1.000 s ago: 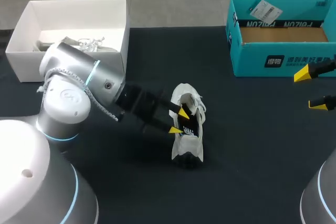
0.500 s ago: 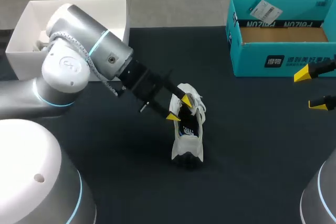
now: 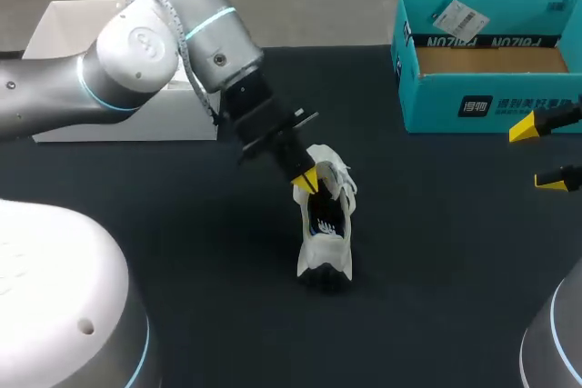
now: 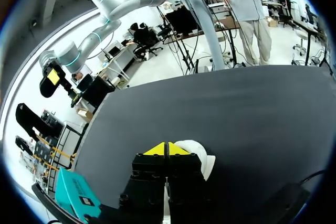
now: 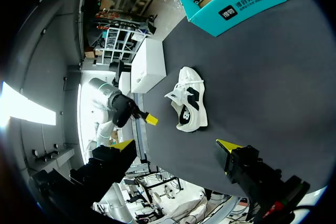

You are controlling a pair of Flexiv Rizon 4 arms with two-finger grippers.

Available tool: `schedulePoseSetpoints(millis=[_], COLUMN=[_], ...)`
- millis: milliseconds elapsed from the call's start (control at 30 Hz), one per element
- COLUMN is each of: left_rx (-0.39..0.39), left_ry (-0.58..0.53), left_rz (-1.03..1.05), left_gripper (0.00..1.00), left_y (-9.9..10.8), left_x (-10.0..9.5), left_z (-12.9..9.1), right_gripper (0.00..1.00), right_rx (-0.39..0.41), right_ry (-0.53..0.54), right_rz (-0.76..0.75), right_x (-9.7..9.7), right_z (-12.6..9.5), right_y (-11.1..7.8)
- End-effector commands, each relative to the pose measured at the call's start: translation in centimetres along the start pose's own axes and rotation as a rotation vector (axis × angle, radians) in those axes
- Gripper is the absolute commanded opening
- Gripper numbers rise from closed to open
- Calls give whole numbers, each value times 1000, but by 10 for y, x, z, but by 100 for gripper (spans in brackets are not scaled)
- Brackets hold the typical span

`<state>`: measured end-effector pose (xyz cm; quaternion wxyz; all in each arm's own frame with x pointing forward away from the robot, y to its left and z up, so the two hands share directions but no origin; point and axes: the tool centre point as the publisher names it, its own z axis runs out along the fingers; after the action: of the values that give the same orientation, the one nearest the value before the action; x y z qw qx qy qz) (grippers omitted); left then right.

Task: Take the shoe out of the shoebox, open the shoe tongue, remove and reinsert the insole, then place the shoe into the shoebox

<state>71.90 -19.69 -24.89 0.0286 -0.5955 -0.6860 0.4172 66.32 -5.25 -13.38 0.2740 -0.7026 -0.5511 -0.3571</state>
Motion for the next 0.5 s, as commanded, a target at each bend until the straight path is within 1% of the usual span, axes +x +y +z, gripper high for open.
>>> schedulePoseSetpoints(millis=[33, 100, 133, 167, 200, 233, 267, 333, 433, 467, 500], left_rx=[2, 2, -6, 3, -31, -38, -23, -87, -114, -99, -101], left_ry=[105, 105, 132, 152, 167, 194, 202, 243, 270, 279, 285], left_rz=[0, 0, 21, 14, 42, 64, 54, 105, 123, 115, 113], left_gripper=[0, 0, 0, 0, 0, 0, 0, 0, 0, 0, 0], left_y=[3, 3, 4, 5, 7, 10, 11, 15, 20, 21, 23], left_x=[-4, -4, -5, -6, -7, -7, -7, -8, -8, -7, -6], left_z=[0, 0, 3, 6, 9, 12, 15, 21, 29, 31, 33], right_gripper=[100, 100, 100, 100, 100, 100, 100, 100, 100, 100, 100], right_rx=[-3, -3, -3, -3, -3, -3, -3, -3, -3, -3, -3], right_ry=[-2, -2, -2, -2, -2, -2, -2, -2, -2, -2, -2], right_rz=[1, 1, 1, 1, 1, 1, 1, 1, 1, 1, 1], right_x=[0, 0, 0, 0, 0, 0, 0, 0, 0, 0, 0], right_z=[0, 0, 0, 0, 0, 0, 0, 0, 0, 0, 0], right_y=[-2, -2, -2, -2, -2, -2, -2, -2, -2, -2, -2])
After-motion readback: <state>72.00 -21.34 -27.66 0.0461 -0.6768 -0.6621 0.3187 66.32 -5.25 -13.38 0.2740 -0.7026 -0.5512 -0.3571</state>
